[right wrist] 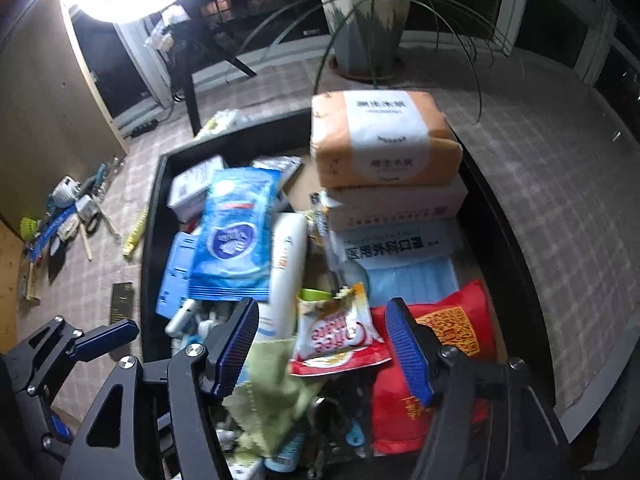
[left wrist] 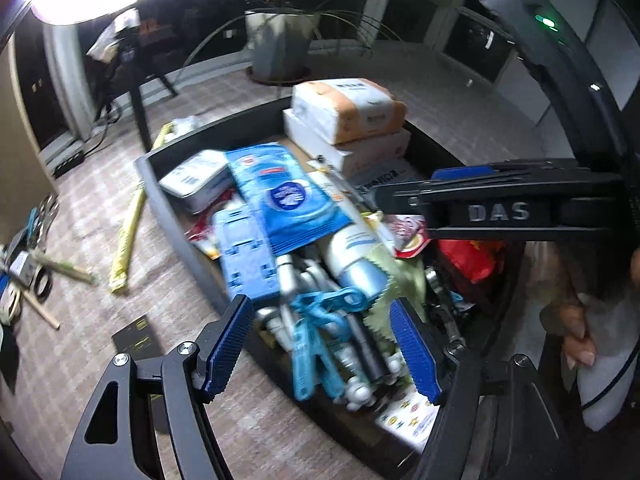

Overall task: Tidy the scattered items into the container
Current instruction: 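Carry both items over the black tray and release them from both tools, then grasp the black wet-wipe pack with the right tool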

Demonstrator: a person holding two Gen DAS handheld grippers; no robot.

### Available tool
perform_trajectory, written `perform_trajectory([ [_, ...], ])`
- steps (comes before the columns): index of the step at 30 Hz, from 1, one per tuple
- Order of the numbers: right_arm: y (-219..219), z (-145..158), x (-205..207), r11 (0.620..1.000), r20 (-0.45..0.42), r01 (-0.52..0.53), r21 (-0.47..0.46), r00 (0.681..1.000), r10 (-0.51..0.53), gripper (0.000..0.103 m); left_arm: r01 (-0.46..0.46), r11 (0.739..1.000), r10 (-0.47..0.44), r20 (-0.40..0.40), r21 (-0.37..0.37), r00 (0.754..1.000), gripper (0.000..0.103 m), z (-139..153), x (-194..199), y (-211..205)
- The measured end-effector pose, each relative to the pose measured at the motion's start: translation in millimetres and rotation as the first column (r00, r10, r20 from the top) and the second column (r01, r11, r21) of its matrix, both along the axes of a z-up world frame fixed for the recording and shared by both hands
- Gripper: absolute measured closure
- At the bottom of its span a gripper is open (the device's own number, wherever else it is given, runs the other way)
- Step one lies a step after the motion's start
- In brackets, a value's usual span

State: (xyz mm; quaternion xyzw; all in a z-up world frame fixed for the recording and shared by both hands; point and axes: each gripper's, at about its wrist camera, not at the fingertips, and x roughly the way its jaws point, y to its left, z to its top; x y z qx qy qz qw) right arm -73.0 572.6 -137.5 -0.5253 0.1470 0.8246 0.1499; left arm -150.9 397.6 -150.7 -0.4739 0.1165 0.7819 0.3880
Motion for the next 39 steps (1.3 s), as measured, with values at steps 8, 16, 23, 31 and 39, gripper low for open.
perform_trajectory([
  [8,-34.4,13.1,-18.2,0.997,-0.025,-0.080,-0.004,0.997,0.080,0.041,-0.132,0.991,0.132,-0.023,0.012,0.991,0.029,11.7,-25.1,-59.8],
  [16,-86.7,22.8,-46.3,0.979,-0.054,-0.203,-0.030,0.978,0.201,0.041,-0.329,0.944,0.329,0.003,0.001,0.944,0.029,1.1,-62.3,-152.7],
  [23,-151.8,15.2,-93.0,0.930,-0.069,-0.354,-0.098,0.935,0.348,0.041,-0.500,0.866,0.500,-0.010,-0.023,0.866,0.029,-9.9,-93.3,-238.2],
  [31,-218.8,-4.9,-157.9,0.872,-0.072,-0.448,-0.197,0.893,0.443,0.042,-0.642,0.766,0.642,-0.008,-0.041,0.766,0.029,-29.7,-120.0,-332.5],
  [39,-293.6,-35.9,-224.6,0.801,-0.043,-0.527,-0.285,0.841,0.539,0.062,-0.729,0.684,0.729,0.053,-0.024,0.683,0.029,-53.2,-147.1,-382.6],
])
